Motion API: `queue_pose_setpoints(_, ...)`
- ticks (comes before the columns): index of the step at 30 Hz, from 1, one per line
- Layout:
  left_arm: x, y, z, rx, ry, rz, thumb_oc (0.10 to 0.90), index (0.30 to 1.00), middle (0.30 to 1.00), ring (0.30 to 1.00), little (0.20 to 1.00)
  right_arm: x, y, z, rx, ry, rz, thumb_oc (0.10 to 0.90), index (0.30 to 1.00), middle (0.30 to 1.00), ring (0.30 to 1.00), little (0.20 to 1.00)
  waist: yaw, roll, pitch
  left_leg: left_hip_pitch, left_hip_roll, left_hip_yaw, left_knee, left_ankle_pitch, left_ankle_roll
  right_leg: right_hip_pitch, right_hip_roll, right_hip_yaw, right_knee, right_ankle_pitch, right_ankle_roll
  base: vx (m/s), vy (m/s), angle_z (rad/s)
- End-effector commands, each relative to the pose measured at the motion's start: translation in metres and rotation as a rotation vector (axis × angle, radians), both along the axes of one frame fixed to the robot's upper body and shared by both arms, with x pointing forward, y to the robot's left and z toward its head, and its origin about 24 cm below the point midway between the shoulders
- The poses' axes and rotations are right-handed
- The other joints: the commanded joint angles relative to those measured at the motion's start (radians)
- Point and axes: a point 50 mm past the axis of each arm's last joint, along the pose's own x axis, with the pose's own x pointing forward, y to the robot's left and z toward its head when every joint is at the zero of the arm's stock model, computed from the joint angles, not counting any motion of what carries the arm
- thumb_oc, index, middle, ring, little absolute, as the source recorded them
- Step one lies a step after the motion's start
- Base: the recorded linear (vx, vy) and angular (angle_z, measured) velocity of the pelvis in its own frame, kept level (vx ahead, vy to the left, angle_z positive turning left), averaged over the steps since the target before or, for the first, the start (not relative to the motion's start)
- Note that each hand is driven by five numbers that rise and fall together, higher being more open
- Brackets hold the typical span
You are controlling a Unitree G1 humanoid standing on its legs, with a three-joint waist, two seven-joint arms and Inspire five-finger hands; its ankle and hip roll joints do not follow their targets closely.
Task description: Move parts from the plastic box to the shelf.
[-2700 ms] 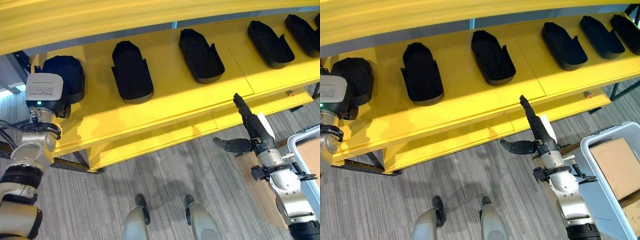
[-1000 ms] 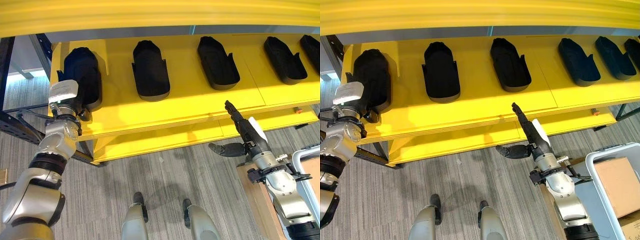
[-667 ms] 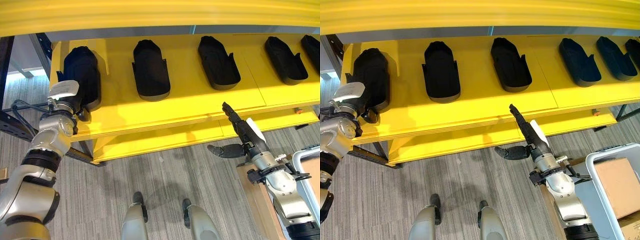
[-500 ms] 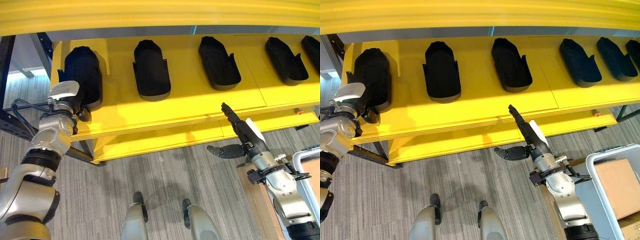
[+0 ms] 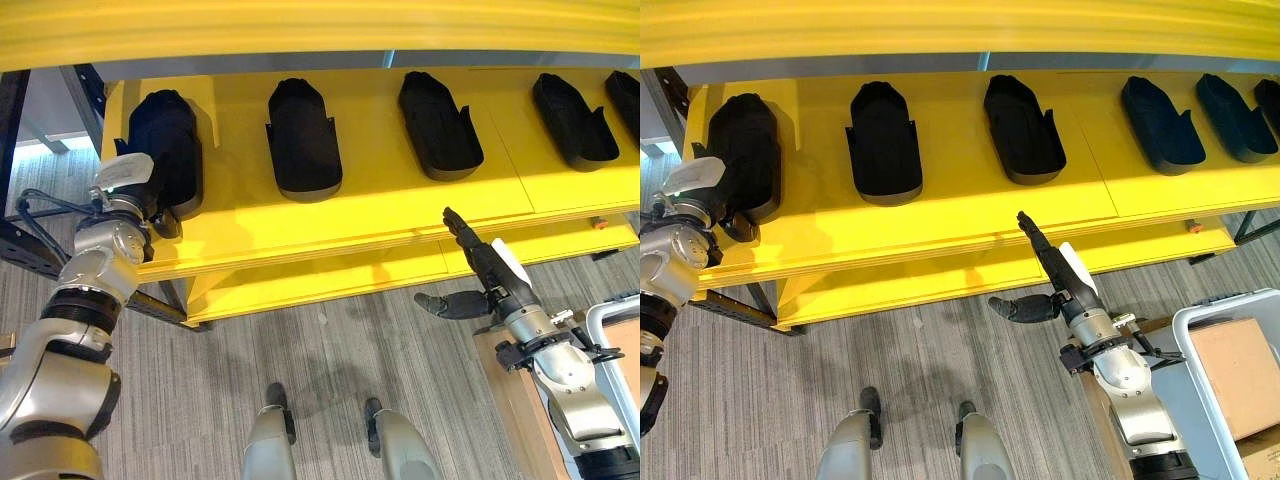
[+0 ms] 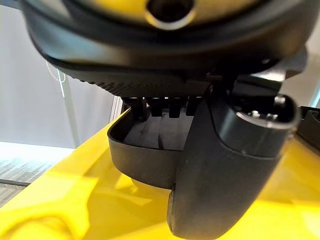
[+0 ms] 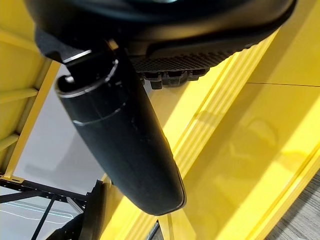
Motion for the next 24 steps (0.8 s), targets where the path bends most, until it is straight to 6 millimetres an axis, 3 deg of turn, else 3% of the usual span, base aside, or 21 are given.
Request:
queue_pose_setpoints(1, -0.005, 0.014, 0.062, 0.052, -0.214, 0.055, 0.900, 1.000, 1.000, 1.000, 1.000, -0.006, -0.009, 0.055, -0.005, -0.273, -0.023, 0.900, 1.000, 1.000, 1.000, 1.000, 0.006, -0.023, -0.063, -0.076, 0.013, -0.040, 0.114, -0.063, -0.011, 0.176, -0.085, -0.056, -0.209, 0.076, 0.054, 0.00, 0.000, 0.00)
queue_pose_setpoints(24, -0.012, 0.020, 0.079, 0.055, -0.321, 0.076, 0.900, 1.000, 1.000, 1.000, 1.000, -0.010, -0.015, 0.051, -0.013, -0.261, -0.055, 0.900, 1.000, 1.000, 1.000, 1.000, 0.002, -0.024, -0.068, -0.085, 0.012, -0.028, 0.115, -0.070, -0.009, 0.169, -0.088, -0.047, -0.226, 0.080, 0.058, 0.00, 0.000, 0.00)
